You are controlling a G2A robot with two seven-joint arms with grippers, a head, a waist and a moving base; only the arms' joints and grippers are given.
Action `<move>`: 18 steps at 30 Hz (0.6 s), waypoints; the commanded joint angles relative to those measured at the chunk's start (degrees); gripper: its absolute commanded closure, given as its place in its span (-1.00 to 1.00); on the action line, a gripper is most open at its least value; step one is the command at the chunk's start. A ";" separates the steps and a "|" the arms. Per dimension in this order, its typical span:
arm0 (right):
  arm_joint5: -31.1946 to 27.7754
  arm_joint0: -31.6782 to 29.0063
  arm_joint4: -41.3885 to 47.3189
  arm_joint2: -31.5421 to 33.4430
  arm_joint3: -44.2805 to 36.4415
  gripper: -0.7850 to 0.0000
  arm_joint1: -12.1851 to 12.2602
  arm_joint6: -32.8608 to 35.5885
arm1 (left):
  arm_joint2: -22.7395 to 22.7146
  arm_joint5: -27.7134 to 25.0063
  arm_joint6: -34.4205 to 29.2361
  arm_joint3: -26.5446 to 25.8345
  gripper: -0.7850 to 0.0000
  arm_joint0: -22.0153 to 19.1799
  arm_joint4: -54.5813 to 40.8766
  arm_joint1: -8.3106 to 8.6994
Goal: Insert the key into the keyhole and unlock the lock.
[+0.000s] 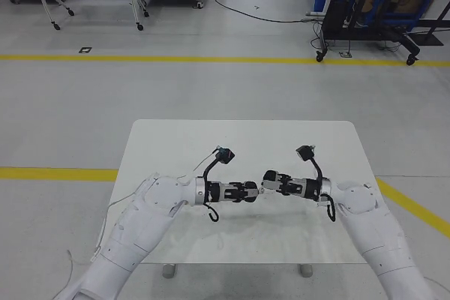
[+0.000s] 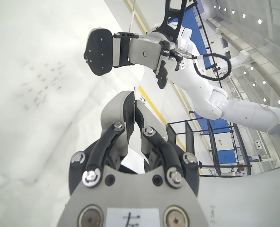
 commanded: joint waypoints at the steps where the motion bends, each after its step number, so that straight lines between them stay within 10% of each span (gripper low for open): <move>1: -0.13 0.48 1.72 -0.66 0.66 0.17 0.05 1.40 | 0.35 0.37 0.40 0.25 1.00 -0.36 1.24 0.02; 18: 0.27 2.02 6.21 -5.83 1.23 0.50 2.18 1.81 | 1.14 0.32 2.90 -0.09 1.00 -0.37 2.50 0.37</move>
